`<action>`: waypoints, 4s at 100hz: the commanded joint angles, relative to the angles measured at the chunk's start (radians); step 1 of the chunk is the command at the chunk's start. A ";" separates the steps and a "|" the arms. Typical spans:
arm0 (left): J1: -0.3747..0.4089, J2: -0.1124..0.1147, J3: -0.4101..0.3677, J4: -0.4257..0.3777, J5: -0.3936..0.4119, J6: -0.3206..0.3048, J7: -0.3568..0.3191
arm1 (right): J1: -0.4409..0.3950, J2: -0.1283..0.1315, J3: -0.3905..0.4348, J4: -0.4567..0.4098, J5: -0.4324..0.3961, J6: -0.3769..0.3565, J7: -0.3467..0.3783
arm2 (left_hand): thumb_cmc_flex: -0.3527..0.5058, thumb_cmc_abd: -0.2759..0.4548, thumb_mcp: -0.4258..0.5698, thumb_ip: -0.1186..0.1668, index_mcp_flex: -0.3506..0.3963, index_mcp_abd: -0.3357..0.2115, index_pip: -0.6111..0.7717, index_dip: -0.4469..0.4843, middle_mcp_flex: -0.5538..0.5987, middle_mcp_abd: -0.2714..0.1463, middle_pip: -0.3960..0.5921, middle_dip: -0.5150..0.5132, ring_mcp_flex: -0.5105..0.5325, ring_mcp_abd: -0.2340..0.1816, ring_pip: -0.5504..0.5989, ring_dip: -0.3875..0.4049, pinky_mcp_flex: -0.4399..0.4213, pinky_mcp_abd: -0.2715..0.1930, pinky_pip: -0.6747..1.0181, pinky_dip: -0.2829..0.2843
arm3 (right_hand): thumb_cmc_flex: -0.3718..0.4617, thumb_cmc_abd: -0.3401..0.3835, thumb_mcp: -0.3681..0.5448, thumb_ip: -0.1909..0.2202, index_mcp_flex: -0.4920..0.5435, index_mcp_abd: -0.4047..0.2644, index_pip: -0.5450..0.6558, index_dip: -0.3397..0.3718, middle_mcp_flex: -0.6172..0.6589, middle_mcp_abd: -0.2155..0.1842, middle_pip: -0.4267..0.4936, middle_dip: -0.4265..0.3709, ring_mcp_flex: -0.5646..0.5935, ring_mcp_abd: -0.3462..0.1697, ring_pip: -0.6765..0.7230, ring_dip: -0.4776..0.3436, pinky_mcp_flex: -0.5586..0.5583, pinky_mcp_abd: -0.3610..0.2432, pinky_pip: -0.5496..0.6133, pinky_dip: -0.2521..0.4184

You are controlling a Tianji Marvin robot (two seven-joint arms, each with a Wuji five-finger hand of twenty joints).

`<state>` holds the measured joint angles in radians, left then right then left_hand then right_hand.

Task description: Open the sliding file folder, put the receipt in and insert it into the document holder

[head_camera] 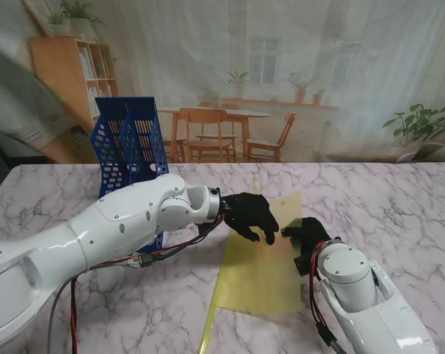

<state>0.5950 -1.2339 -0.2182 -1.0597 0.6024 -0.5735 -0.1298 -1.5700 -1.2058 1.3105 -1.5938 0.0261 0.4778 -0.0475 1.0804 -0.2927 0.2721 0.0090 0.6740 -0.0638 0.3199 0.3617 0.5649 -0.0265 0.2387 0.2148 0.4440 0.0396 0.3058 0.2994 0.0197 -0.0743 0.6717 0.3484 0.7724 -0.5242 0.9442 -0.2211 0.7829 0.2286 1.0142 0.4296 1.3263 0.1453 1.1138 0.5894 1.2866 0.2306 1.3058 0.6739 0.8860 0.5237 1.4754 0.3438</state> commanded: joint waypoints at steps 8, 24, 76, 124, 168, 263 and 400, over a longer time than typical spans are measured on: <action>0.004 -0.009 -0.002 0.016 0.020 0.011 0.012 | -0.004 -0.001 0.004 -0.005 0.003 0.008 0.005 | 0.100 0.059 0.034 -0.035 0.042 0.007 0.076 0.018 0.216 0.038 0.048 0.083 0.184 0.066 0.112 0.122 0.088 0.084 0.229 0.101 | 0.061 0.027 0.024 -0.009 0.014 -0.052 0.006 0.022 0.005 0.010 0.008 0.011 0.017 -0.008 0.065 0.009 0.009 0.019 0.032 -0.008; 0.011 0.009 -0.018 -0.015 0.059 0.013 0.027 | -0.005 -0.002 0.006 -0.006 0.006 0.007 0.004 | 0.111 0.028 -0.018 -0.033 0.121 -0.012 0.209 0.050 0.157 0.061 0.081 0.347 0.056 0.083 0.176 0.313 0.023 0.106 0.248 0.163 | 0.061 0.028 0.024 -0.009 0.014 -0.052 0.006 0.023 0.004 0.010 0.008 0.011 0.017 -0.009 0.066 0.009 0.009 0.019 0.032 -0.008; 0.028 0.003 -0.024 0.007 0.045 0.012 0.041 | -0.005 -0.002 0.011 -0.002 0.020 0.008 0.009 | 0.210 0.098 -0.015 -0.044 0.041 0.022 0.496 0.223 0.395 0.107 0.072 0.157 0.410 0.107 0.226 0.117 0.332 0.132 0.388 0.146 | 0.062 0.032 0.020 -0.009 0.011 -0.051 0.006 0.024 0.002 0.011 0.011 0.010 0.017 -0.006 0.065 0.008 0.009 0.019 0.032 -0.009; 0.139 0.122 -0.219 -0.150 0.094 -0.032 -0.029 | 0.019 0.002 -0.039 0.006 -0.033 0.027 0.016 | 0.211 0.141 0.010 -0.049 0.094 0.007 0.596 0.315 0.379 0.085 0.099 0.251 0.368 0.120 0.219 0.155 0.298 0.130 0.376 0.139 | 0.059 0.091 -0.066 -0.001 -0.042 -0.099 -0.054 -0.063 -0.060 0.030 -0.040 -0.006 0.011 0.053 -0.083 -0.056 -0.117 0.015 -0.034 -0.011; 0.139 0.129 -0.224 -0.150 0.108 -0.050 -0.033 | -0.010 0.015 -0.037 -0.008 -0.126 -0.035 0.004 | 0.211 0.140 0.007 -0.054 0.095 -0.001 0.601 0.344 0.380 0.071 0.101 0.257 0.369 0.110 0.212 0.157 0.301 0.122 0.371 0.137 | -0.251 0.195 -0.269 0.098 -0.290 -0.159 -0.359 0.076 -0.593 0.101 -0.235 -0.095 -0.387 0.097 -0.543 -0.168 -0.562 -0.095 -0.154 0.133; 0.160 0.139 -0.264 -0.157 0.121 -0.069 -0.029 | -0.137 0.066 0.056 -0.036 -0.743 -0.232 -0.165 | 0.211 0.144 0.003 -0.054 0.092 -0.004 0.599 0.364 0.375 0.066 0.100 0.254 0.366 0.106 0.206 0.154 0.299 0.117 0.367 0.135 | -0.468 0.028 -0.352 0.088 -0.367 -0.272 -0.510 -0.030 -1.129 0.039 -0.382 -0.173 -0.943 -0.054 -0.675 -0.184 -0.810 -0.285 -0.215 0.235; 0.170 0.142 -0.271 -0.161 0.115 -0.061 -0.036 | -0.036 0.125 -0.223 0.035 -1.089 0.146 0.019 | 0.211 0.144 0.006 -0.051 0.090 0.001 0.597 0.365 0.376 0.074 0.103 0.251 0.366 0.110 0.213 0.153 0.300 0.116 0.369 0.136 | -0.436 -0.026 -0.398 0.100 -0.310 -0.092 -0.545 -0.049 -1.155 0.048 -0.734 -0.377 -1.003 -0.030 -1.112 -0.421 -0.917 -0.133 -0.725 0.158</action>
<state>0.7680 -1.0955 -0.4905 -1.2163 0.7172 -0.6376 -0.1493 -1.5957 -1.0869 1.0843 -1.5471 -1.0464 0.6246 -0.0505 1.2096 -0.2762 0.2452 -0.0508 0.6633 -0.0441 0.7555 0.6443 0.9269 0.0524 0.3138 0.4555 0.7992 0.1218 0.4750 0.4352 0.3245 0.0796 1.0209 0.4742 0.3417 -0.5520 0.5599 -0.1284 0.5144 0.1498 0.4924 0.3644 0.2025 0.1883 0.3688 0.2100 0.2886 0.1975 0.1486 0.2728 -0.0224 0.3618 0.7391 0.5018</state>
